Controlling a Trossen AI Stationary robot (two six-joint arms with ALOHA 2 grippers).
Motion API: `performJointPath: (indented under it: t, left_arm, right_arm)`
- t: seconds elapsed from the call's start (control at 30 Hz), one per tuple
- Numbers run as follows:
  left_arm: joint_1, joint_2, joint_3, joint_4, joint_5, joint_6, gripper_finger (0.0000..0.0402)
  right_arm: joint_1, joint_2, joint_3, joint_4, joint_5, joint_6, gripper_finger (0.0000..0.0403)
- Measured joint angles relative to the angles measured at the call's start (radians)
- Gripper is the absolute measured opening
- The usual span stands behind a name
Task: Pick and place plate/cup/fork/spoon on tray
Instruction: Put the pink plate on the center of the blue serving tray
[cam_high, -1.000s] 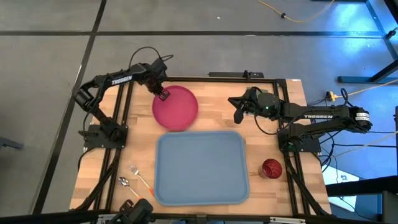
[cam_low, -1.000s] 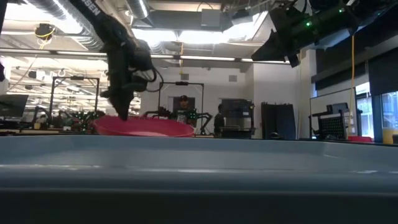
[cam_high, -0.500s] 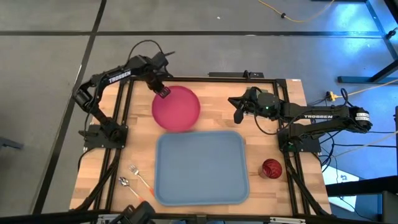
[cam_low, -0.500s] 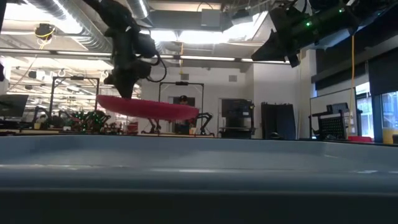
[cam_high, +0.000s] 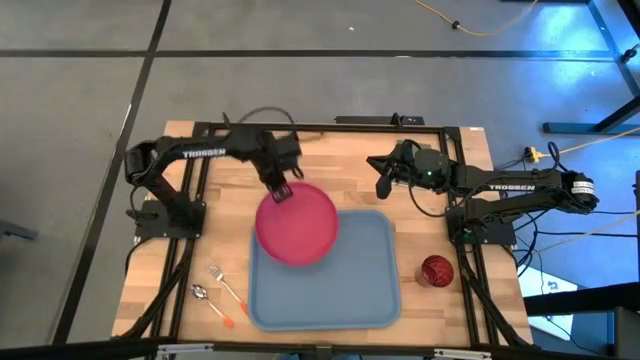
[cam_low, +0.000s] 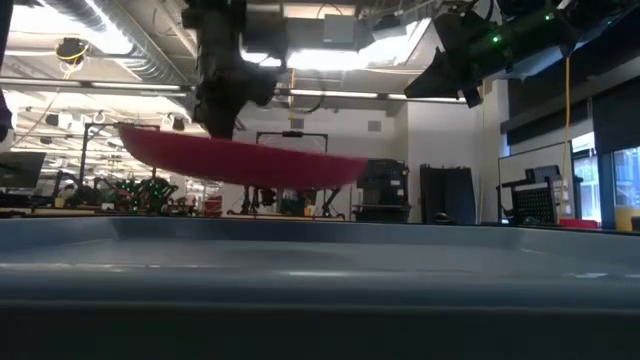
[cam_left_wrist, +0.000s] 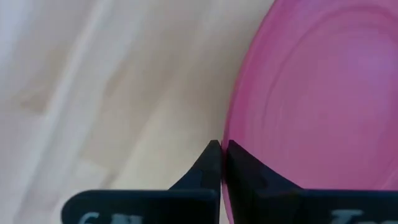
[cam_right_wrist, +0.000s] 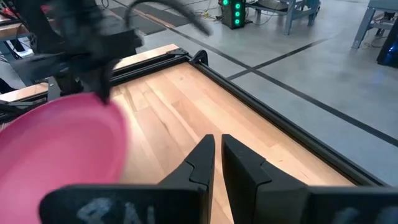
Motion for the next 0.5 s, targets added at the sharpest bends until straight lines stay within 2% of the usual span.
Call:
performJointPath:
  t: [0.27, 0.5]
  left_arm:
    - [-0.239, 0.020, 0.001, 0.172, -0.113, -0.156, 0.0000]
    - [-0.354, 0.102, 0.001, 0.260, -0.118, -0.231, 0.0000]
  right_arm:
    - [0.000, -0.006, 0.000, 0.008, 0.000, -0.003, 0.0035]
    - [0.000, -0.047, -0.001, 0.009, 0.000, -0.043, 0.0035]
